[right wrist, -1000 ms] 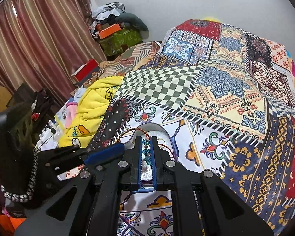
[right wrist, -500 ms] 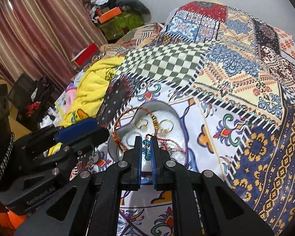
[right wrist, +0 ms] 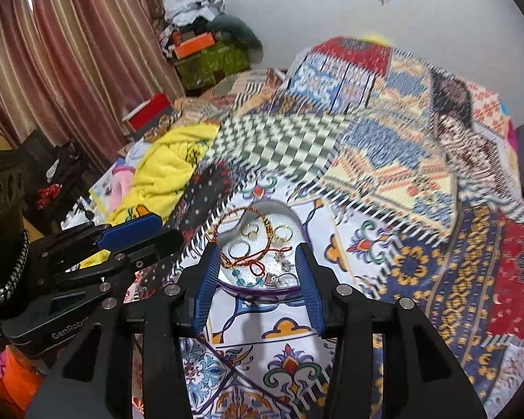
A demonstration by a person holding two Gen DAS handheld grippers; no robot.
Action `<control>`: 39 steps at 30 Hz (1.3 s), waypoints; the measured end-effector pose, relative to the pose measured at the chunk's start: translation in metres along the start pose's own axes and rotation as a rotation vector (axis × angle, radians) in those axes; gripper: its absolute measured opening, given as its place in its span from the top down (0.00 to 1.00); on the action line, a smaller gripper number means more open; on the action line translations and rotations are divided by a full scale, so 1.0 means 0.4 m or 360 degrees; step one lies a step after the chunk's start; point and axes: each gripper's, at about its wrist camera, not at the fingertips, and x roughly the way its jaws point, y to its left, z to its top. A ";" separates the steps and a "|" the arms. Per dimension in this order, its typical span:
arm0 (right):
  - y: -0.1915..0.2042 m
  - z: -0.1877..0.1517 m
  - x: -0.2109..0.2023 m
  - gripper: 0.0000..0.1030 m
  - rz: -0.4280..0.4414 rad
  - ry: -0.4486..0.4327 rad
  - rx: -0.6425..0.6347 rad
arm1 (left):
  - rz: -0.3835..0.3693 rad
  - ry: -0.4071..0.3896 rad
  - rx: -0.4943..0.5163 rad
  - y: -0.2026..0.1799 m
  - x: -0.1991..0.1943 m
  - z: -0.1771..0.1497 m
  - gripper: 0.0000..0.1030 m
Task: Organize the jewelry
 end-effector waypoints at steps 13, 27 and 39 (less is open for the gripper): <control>0.088 -0.008 -0.345 0.61 -0.0188 -0.0573 -0.0046 | -0.0054 -0.0284 0.0124 -0.096 -0.239 0.032 0.69; 0.232 -0.089 -0.553 0.28 -0.0423 -0.1058 -0.0123 | -0.0057 -0.0825 0.0257 -0.199 -0.593 -0.005 0.24; 0.252 -0.134 -0.566 0.00 -0.0507 -0.1112 -0.0073 | 0.0080 -0.0981 0.0294 -0.218 -0.685 -0.064 0.01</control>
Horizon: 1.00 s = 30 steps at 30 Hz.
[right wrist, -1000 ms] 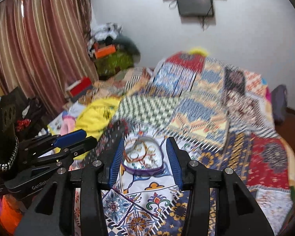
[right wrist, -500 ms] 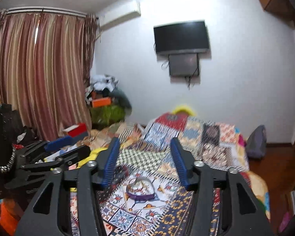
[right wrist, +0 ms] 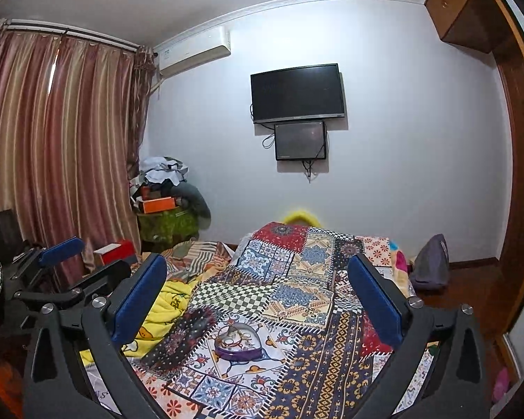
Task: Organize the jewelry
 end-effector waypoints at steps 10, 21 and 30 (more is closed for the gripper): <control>-0.007 -0.011 -0.014 0.00 0.0004 0.0023 0.0014 | -0.0010 0.0012 -0.0051 0.012 -0.014 -0.006 0.01; -0.008 -0.013 -0.013 0.00 0.0008 0.0056 0.0018 | 0.0004 0.0033 -0.0057 0.009 -0.004 -0.013 0.01; -0.012 -0.009 -0.014 0.00 0.0015 0.0080 0.0026 | 0.0014 0.0041 -0.0055 0.010 0.002 -0.014 0.01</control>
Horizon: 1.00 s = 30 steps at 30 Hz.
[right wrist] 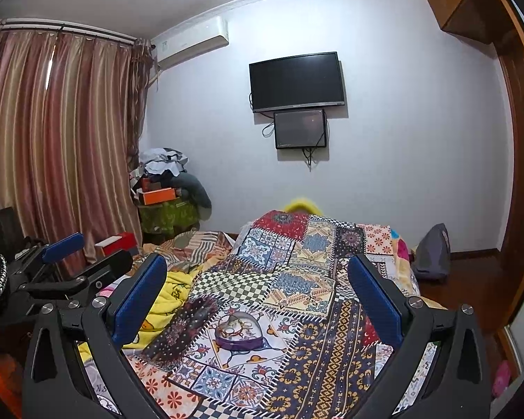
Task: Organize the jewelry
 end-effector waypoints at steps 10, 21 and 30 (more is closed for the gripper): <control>-0.001 0.001 0.003 0.00 -0.0006 0.0019 0.0002 | 0.0009 0.0011 -0.0004 0.004 0.013 -0.005 0.00; -0.001 0.004 0.004 0.00 -0.0007 0.0026 0.0002 | 0.0001 0.0028 0.0002 0.002 0.023 -0.007 0.00; -0.007 0.005 0.004 0.00 -0.0007 0.0029 0.0016 | -0.0015 0.0041 -0.0001 0.002 0.030 -0.006 0.00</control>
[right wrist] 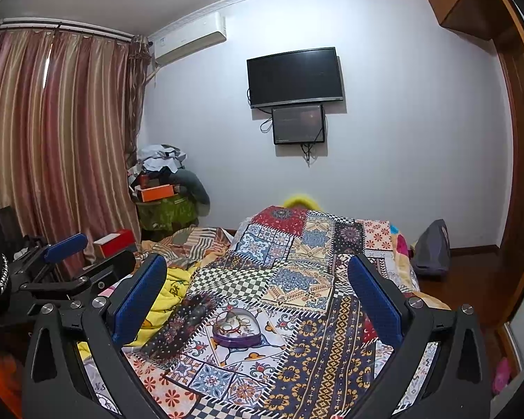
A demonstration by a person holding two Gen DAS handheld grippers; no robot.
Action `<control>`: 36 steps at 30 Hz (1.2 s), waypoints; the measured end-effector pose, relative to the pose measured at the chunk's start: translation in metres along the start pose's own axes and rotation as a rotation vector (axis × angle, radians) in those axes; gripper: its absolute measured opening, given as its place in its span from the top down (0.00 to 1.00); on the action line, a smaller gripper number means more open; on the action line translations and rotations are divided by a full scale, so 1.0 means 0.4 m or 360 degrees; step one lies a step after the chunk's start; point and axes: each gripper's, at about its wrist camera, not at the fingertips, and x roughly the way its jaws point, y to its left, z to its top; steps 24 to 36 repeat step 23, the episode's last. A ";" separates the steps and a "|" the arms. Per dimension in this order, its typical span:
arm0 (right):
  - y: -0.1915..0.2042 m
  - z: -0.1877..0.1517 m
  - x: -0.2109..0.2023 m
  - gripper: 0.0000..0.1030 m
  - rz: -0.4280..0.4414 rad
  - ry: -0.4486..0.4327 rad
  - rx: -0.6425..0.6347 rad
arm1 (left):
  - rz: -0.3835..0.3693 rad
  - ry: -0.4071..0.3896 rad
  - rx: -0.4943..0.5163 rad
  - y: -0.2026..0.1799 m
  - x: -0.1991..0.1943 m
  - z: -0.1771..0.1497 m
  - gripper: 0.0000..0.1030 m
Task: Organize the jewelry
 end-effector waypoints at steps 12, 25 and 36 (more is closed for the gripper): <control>-0.010 0.000 0.004 0.00 -0.0005 0.0003 0.0016 | -0.0038 0.0034 0.0004 -0.003 0.009 -0.002 0.00; -0.012 -0.002 0.009 0.00 -0.0004 0.0015 0.0022 | -0.0054 0.0042 0.0004 -0.008 0.012 -0.008 0.00; -0.012 -0.002 0.009 0.00 -0.0004 0.0015 0.0022 | -0.0054 0.0042 0.0004 -0.008 0.012 -0.008 0.00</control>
